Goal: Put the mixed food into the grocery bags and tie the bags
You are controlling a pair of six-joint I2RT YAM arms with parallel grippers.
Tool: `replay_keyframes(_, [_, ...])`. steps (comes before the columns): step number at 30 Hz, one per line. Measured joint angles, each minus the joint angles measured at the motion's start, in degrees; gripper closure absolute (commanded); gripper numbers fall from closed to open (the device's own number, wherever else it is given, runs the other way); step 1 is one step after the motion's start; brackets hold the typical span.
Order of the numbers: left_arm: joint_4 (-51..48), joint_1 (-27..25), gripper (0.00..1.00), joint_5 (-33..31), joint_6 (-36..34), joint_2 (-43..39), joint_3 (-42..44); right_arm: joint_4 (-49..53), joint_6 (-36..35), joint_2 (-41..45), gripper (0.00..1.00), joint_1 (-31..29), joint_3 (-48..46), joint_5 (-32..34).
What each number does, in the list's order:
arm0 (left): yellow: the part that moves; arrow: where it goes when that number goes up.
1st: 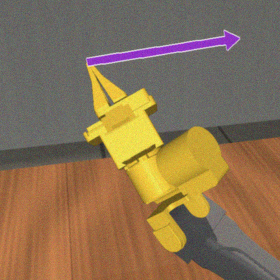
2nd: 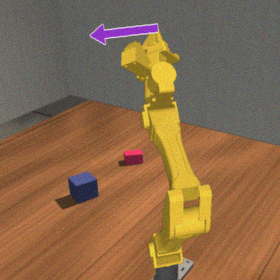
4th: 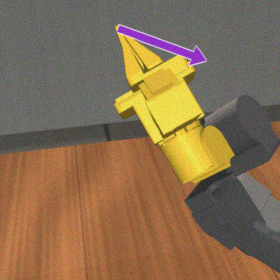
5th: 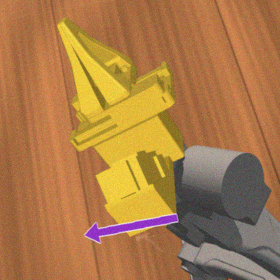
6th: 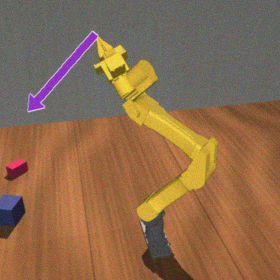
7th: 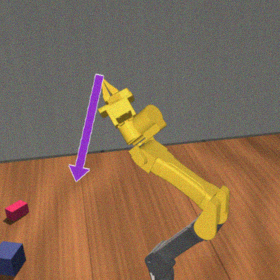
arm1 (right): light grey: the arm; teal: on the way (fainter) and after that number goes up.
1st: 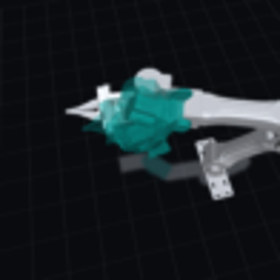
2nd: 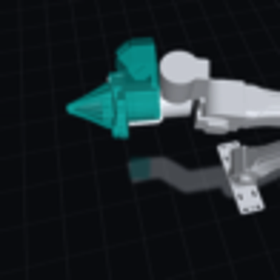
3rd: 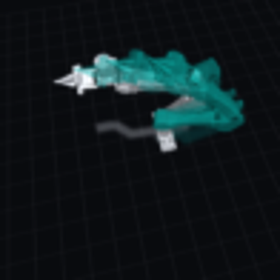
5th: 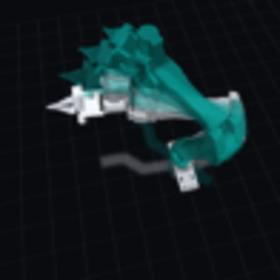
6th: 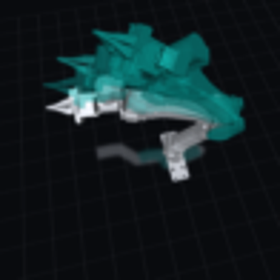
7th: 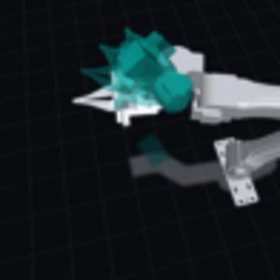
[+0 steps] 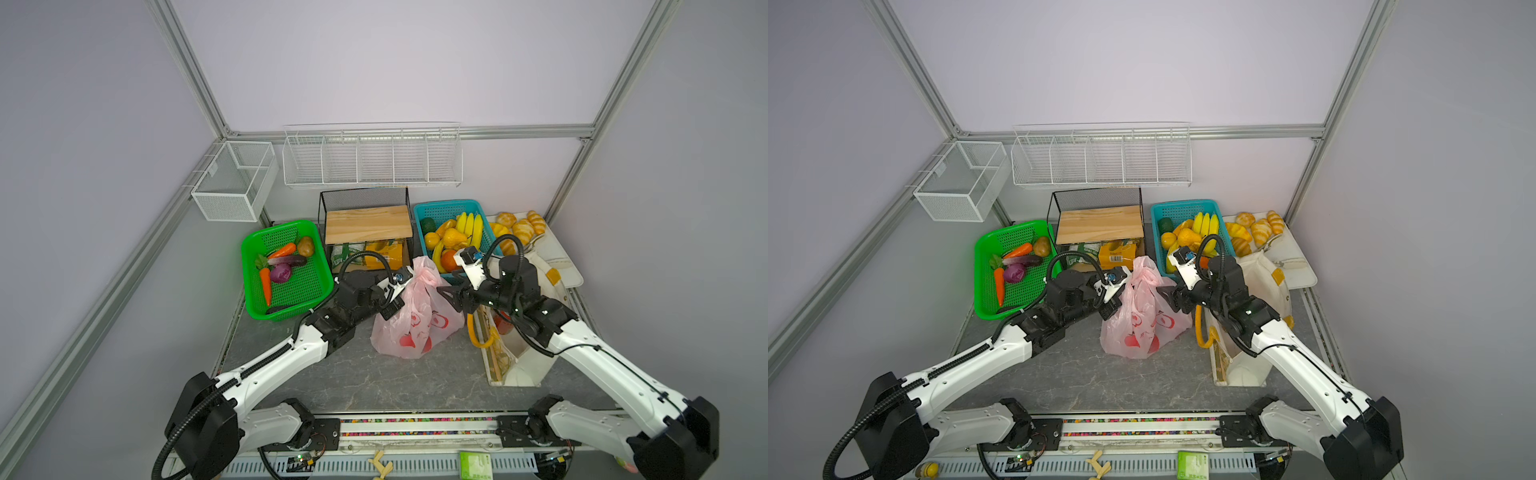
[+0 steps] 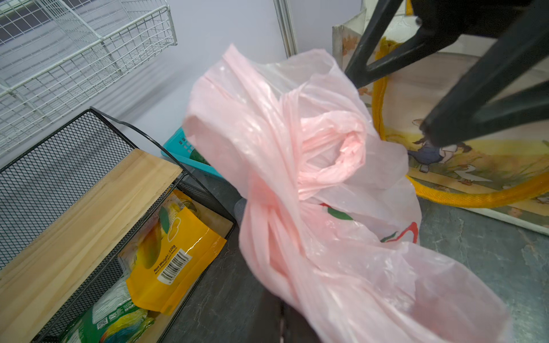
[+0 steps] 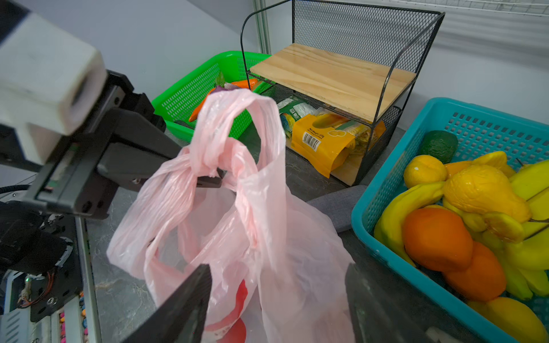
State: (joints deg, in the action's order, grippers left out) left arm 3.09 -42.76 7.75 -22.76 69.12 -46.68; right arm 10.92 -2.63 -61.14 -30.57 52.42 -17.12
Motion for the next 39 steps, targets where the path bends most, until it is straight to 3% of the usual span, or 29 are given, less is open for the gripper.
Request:
replay_keyframes(7, [0.1, 0.0, 1.0, 0.2, 0.1, 0.0, 0.0, 0.6, 2.8, 1.4, 0.53, -0.4, -2.2, -6.4])
replay_keyframes(13, [0.9, 0.0, 1.0, 0.6, 0.1, 0.0, 0.0, -2.4, 6.9, -3.5, 0.55, -3.1, -4.0, -8.3])
replay_keyframes(22, [1.3, 0.0, 1.0, 1.3, 0.1, 0.0, 0.1, -11.5, 14.9, -7.2, 0.55, -3.3, -4.8, -2.7])
replay_keyframes(33, [1.3, 0.0, 1.0, 1.4, 0.0, 0.0, 0.1, -17.5, 16.7, -8.3, 0.57, -3.3, -4.9, -1.3])
replay_keyframes(36, [1.3, 0.0, 1.0, 1.5, 0.0, 0.0, 0.2, -17.7, 16.1, -8.3, 0.65, -3.3, -4.9, -1.4])
replay_keyframes(39, [1.3, 0.0, 1.0, 1.5, 0.0, 0.0, 0.2, -17.7, 15.4, -8.3, 0.79, -3.3, -4.9, -1.3])
